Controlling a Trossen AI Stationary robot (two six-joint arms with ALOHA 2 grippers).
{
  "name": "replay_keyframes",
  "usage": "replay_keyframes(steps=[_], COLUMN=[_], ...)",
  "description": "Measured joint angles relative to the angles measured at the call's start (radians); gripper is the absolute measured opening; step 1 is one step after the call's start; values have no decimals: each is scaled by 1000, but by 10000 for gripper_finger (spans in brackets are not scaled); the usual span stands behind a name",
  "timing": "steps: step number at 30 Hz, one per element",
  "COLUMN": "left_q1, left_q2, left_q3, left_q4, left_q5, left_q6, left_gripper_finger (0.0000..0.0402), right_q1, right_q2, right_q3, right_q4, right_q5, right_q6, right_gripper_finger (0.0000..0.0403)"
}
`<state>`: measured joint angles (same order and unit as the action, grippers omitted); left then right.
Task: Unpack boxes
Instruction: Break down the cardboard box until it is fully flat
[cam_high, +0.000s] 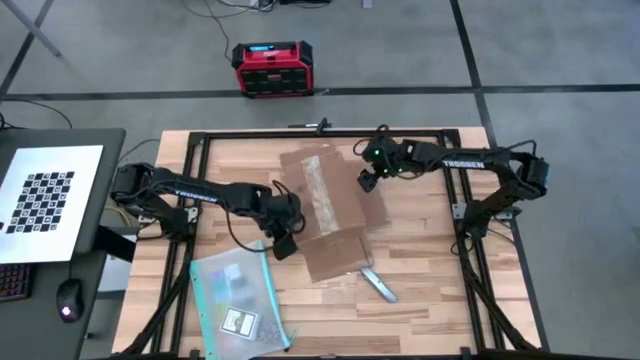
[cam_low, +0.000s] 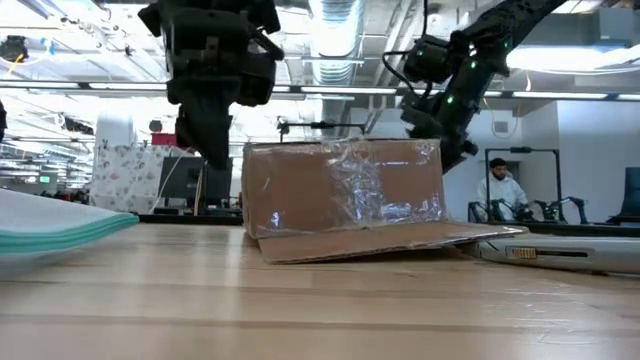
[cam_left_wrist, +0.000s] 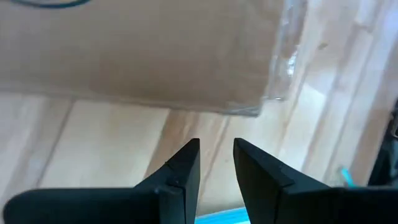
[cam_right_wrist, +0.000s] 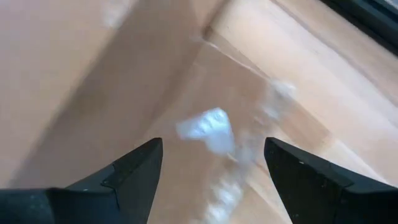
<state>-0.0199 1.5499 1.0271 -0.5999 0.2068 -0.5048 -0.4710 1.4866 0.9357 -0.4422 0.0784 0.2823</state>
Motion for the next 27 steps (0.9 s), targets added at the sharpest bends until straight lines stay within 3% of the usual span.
replay_keyframes(steps=[3, 6, 11, 15, 21, 24, 27], left_q1=[-3, -3, -2, -2, -2, -2, -2], left_q2=[-7, -15, -15, -15, -15, -15, -15], left_q3=[0, 1, 1, 1, 0, 1, 1], left_q4=[-45, -75, -100, -79, -36, -30, -40], left_q5=[-6, -30, -95, -115, -118, -118, -118], left_q6=[-9, 0, 26, 56, 89, 101, 101], left_gripper_finger=[81, 81, 81, 81, 81, 81, 81], right_q1=[3, 99, 417, 746, 1116, 1196, 1222], right_q2=[-59, -163, -359, -431, -302, -158, -18], right_q3=[55, 77, 23, -85, -257, -264, -248], right_q4=[-178, -325, -360, -292, 1, 116, 183], right_q5=[4, -1, 35, 237, 510, 592, 604], right_q6=[-10, 44, 316, 625, 935, 980, 1017], right_gripper_finger=[275, 276, 276, 276, 276, 276, 276])
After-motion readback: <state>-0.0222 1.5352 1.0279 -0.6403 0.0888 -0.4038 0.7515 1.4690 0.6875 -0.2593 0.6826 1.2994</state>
